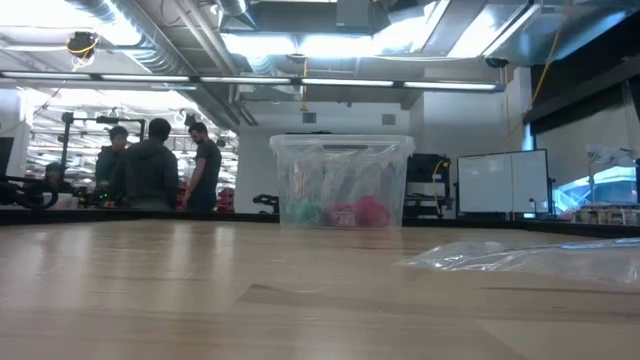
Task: Roll bandage
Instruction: Roll the green bandage
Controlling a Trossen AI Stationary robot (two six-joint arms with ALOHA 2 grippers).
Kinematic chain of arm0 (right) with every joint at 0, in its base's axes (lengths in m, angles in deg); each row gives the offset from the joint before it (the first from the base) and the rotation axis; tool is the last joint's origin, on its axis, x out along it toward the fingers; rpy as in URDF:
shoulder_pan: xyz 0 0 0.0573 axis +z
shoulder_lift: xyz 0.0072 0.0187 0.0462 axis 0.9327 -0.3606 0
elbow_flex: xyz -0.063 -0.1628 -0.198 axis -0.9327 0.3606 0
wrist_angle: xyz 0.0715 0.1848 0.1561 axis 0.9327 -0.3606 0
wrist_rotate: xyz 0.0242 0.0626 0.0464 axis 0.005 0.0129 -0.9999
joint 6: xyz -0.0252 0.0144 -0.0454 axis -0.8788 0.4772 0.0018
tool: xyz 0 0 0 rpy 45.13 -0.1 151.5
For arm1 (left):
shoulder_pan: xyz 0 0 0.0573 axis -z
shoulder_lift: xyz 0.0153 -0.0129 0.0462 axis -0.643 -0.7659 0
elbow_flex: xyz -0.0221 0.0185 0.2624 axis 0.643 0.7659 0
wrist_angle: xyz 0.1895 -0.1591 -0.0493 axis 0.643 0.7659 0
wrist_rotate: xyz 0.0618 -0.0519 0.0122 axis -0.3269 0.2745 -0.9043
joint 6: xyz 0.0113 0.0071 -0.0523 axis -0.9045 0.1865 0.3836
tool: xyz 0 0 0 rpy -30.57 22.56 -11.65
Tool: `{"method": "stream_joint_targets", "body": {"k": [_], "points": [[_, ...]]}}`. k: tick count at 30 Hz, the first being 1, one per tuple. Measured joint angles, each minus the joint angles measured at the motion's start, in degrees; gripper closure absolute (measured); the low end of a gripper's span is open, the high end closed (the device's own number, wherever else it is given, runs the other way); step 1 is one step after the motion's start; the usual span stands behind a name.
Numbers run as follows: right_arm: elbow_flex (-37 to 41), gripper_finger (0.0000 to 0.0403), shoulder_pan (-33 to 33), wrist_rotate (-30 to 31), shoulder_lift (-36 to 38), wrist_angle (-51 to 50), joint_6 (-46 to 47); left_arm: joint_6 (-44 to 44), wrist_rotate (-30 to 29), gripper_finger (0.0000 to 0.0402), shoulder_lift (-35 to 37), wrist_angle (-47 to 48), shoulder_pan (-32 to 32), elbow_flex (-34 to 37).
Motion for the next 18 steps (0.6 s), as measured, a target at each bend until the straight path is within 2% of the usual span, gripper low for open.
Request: {"method": "stream_joint_targets", "body": {"k": [5, 13, 15, 18], "points": [[0.0, 0.0275, -1.42, 5.78, -0.93, -0.72, -0.12, 0.73, 0.0, 0.038, 0.0, -0.01, -0.35, 0.0], [0.0, 0.0277, -3.16, 4.42, -1.0, -1.85, -0.28, 0.06, 0.07, 0.038, 0.0, -0.08, -0.31, 0.0], [0.0, 0.0289, -3.13, 2.76, -1.0, -4.15, 0.48, 0.04, 0.07, 0.038, 0.0, -0.08, -0.31, 0.0], [0.0, 0.0334, -3.01, 2.22, -1.01, -7.75, 1.83, 0.0, 0.07, 0.038, 0.0, -0.14, -0.31, 0.0]]}}
